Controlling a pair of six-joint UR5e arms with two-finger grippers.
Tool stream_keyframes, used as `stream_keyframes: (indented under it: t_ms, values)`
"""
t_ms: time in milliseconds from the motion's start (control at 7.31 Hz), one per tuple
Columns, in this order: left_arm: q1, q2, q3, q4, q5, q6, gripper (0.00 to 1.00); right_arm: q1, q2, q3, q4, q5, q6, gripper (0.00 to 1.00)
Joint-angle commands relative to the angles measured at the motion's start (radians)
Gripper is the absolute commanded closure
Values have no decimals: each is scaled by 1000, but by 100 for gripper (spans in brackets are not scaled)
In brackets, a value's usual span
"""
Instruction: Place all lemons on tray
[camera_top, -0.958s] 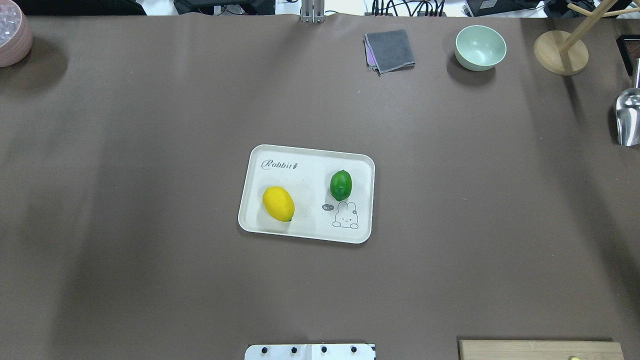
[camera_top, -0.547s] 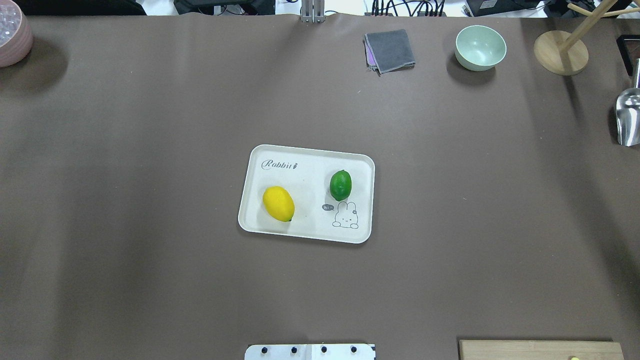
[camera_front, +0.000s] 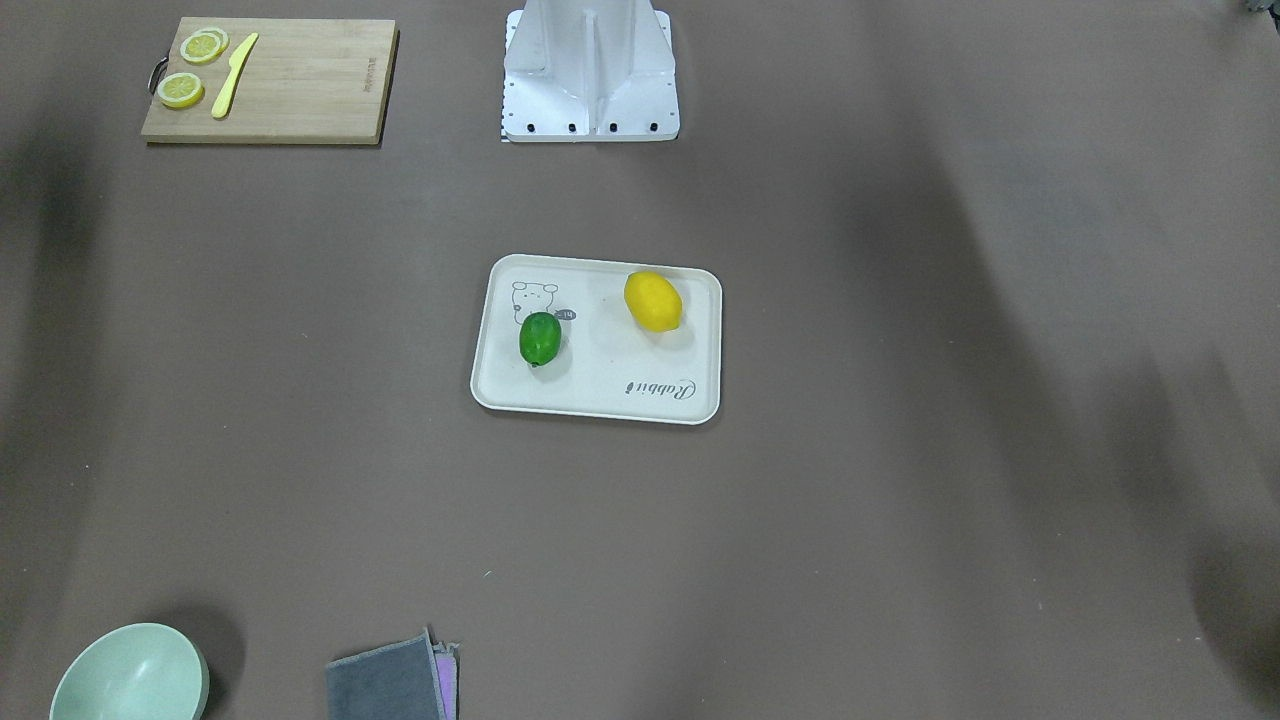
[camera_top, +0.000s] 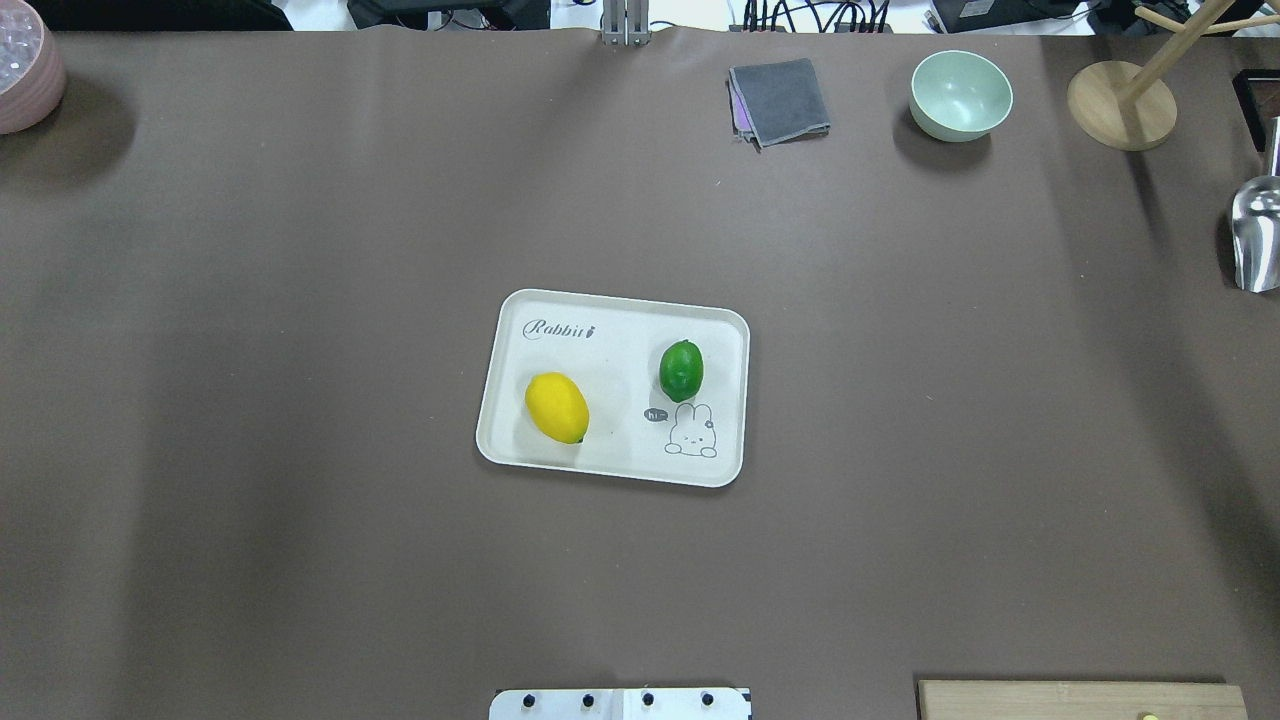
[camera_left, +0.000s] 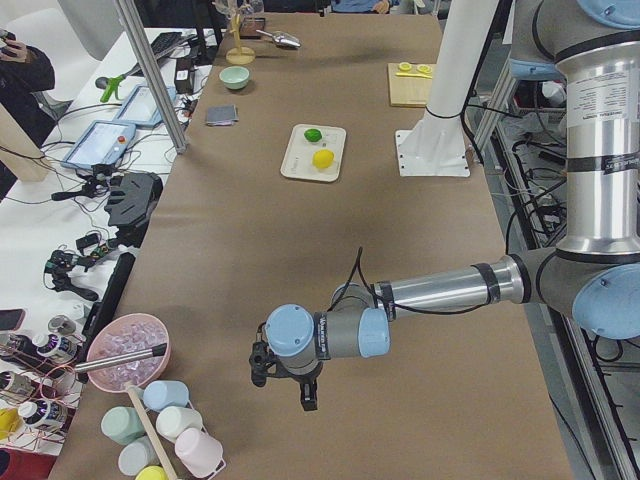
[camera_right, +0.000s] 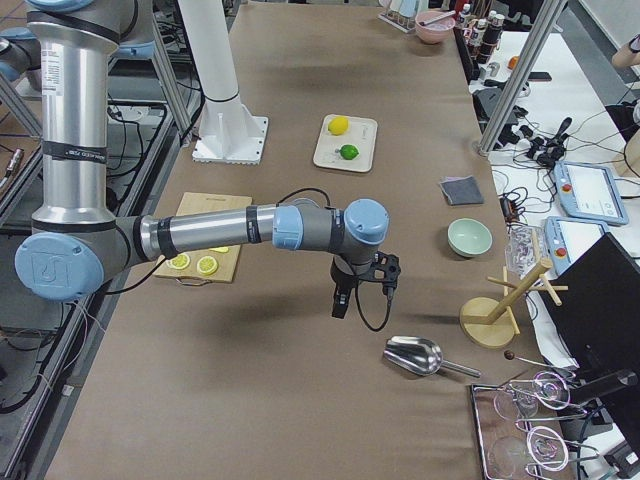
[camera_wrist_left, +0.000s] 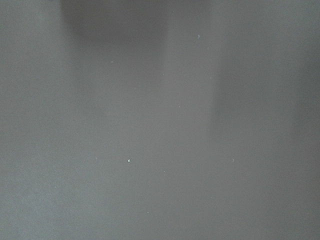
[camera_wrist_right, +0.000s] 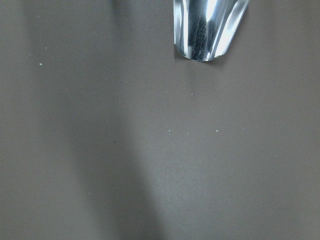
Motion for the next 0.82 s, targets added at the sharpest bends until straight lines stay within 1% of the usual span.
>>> stream_keyframes:
  t_ms: [0,137,684]
  values:
    - [-23,-10,-109,170,-2,8,2,0,-5,-1,25,1,-3,1]
    - [-37,-10,-88,172,-2,46,2,0,-10,-1,39,1,-4,1]
    - [-54,-10,-83,174,-2,60,2,2,-11,-1,39,2,-4,1]
